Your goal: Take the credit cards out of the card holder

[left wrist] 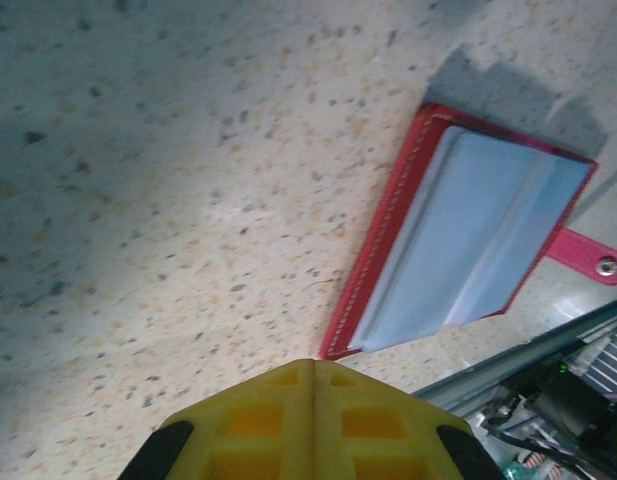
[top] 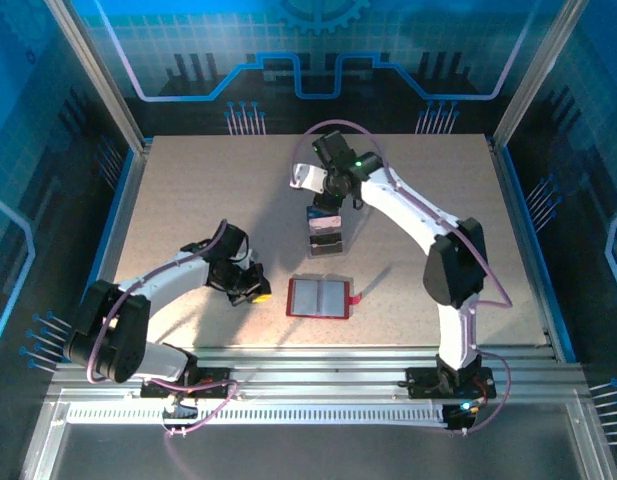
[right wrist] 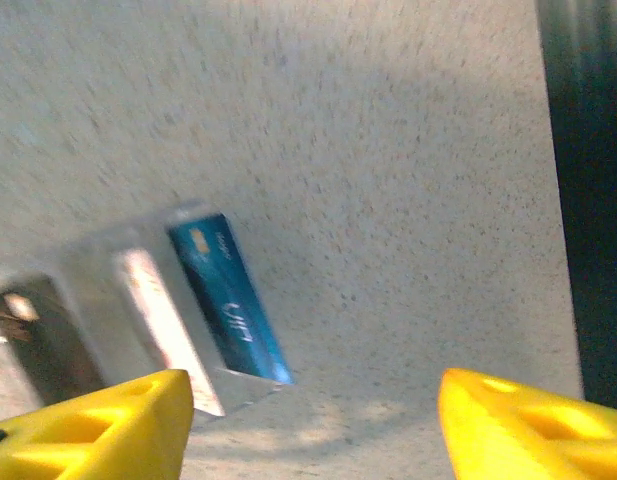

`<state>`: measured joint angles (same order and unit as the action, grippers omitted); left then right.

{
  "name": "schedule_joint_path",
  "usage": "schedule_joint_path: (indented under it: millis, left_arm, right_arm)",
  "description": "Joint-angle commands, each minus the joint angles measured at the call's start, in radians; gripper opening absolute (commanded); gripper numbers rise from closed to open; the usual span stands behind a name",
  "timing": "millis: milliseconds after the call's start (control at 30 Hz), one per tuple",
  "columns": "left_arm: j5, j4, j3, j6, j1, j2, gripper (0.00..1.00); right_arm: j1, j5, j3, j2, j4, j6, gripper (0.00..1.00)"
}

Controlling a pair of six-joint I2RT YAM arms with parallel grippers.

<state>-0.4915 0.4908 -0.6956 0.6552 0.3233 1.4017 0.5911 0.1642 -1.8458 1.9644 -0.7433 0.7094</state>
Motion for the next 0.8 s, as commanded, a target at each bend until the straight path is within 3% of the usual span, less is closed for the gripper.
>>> schedule_joint_path:
  millis: [0,67,467,567,767]
  left_arm:
    - [-0.071,-0.064,0.010,0.027,-0.004,0.042,0.00]
    - [-0.071,-0.066,0.000,0.027,0.008,0.069,0.00]
    - [-0.046,-0.138,-0.037,0.084,0.160,0.195,0.00]
    - [-0.041,-0.141,-0.036,0.092,0.179,0.201,0.00]
    - [-0.019,-0.128,-0.027,0.100,0.191,0.166,0.00]
  right_arm:
    - [0.012,-0.165,0.075,-0.107,-0.030,-0.280,0.65]
    - [0.013,-0.202,0.146,-0.172,0.003,-0.411,0.69]
    - [0.044,-0.449,0.635,-0.488,0.321,-1.153,0.60]
    - [0.056,-0.528,0.739,-0.514,0.418,-1.315,0.56]
    - [0.109,-0.577,0.804,-0.464,0.443,-1.470,0.56]
